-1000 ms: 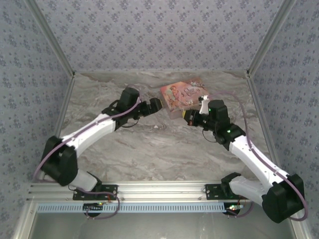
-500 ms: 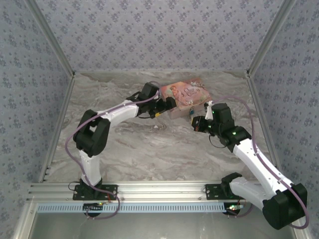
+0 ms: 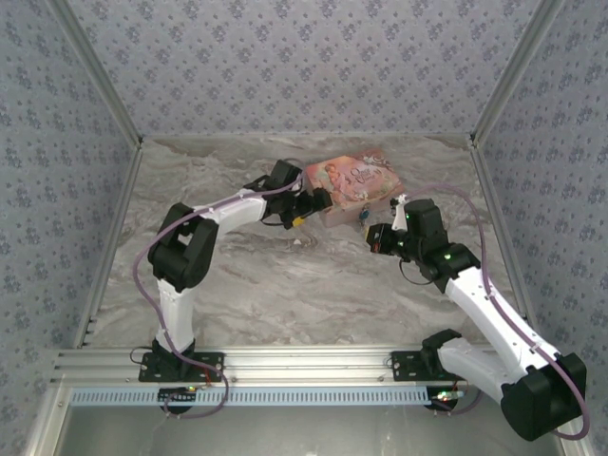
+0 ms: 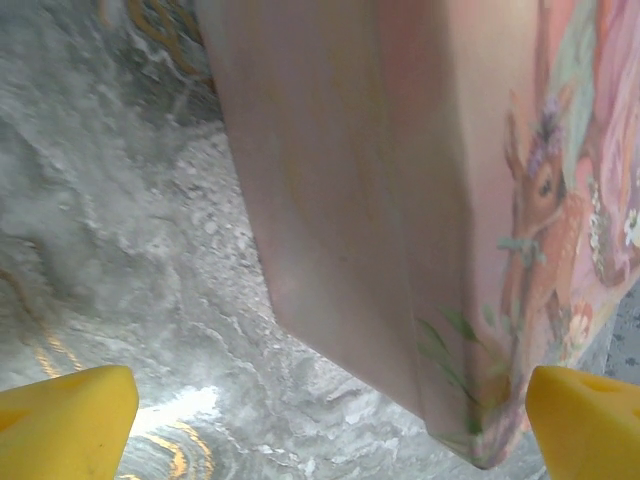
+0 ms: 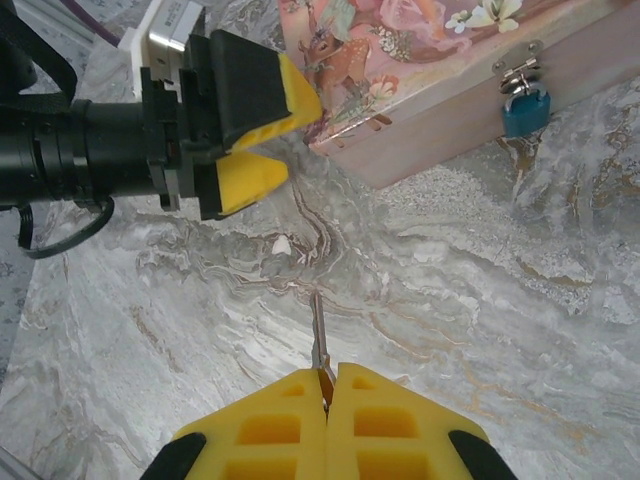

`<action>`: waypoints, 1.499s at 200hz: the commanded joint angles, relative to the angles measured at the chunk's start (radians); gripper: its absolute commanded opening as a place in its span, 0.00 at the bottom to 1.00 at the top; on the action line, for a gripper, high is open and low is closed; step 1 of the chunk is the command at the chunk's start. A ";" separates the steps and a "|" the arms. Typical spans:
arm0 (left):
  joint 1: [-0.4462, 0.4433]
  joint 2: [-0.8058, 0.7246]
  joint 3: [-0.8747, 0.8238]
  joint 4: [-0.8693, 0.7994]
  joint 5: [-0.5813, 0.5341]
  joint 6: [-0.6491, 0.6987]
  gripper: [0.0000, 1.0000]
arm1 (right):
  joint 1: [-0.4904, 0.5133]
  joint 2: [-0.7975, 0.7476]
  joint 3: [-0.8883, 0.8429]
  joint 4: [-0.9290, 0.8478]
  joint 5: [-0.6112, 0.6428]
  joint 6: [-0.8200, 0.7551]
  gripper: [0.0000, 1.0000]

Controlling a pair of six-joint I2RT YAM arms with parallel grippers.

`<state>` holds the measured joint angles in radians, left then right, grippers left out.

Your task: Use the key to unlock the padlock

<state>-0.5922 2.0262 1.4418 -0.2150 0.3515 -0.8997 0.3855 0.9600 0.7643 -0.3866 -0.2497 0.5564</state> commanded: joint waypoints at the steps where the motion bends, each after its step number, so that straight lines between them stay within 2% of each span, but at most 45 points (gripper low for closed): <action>1: 0.007 0.021 0.016 -0.031 0.000 0.012 0.99 | -0.004 -0.015 -0.007 -0.011 -0.001 0.001 0.00; 83: 0.008 -0.007 -0.135 -0.063 -0.018 0.070 0.99 | -0.004 -0.018 -0.011 -0.012 0.007 0.007 0.00; 159: 0.047 -0.136 -0.300 -0.089 -0.067 0.098 0.99 | -0.004 -0.016 -0.013 -0.011 0.008 0.010 0.00; 214: 0.108 -0.273 -0.479 -0.100 -0.101 0.109 0.99 | -0.003 -0.006 -0.022 -0.001 -0.003 0.009 0.00; 241: 0.172 -0.324 -0.546 -0.099 -0.101 0.120 1.00 | -0.001 0.007 -0.025 0.012 -0.011 0.011 0.00; 300: 0.294 -0.368 -0.506 -0.119 -0.092 0.180 0.99 | 0.028 0.062 -0.006 0.030 -0.030 0.008 0.00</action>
<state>-0.3382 1.6421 0.9390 -0.1677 0.3603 -0.7731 0.3985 1.0012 0.7483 -0.3771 -0.2604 0.5571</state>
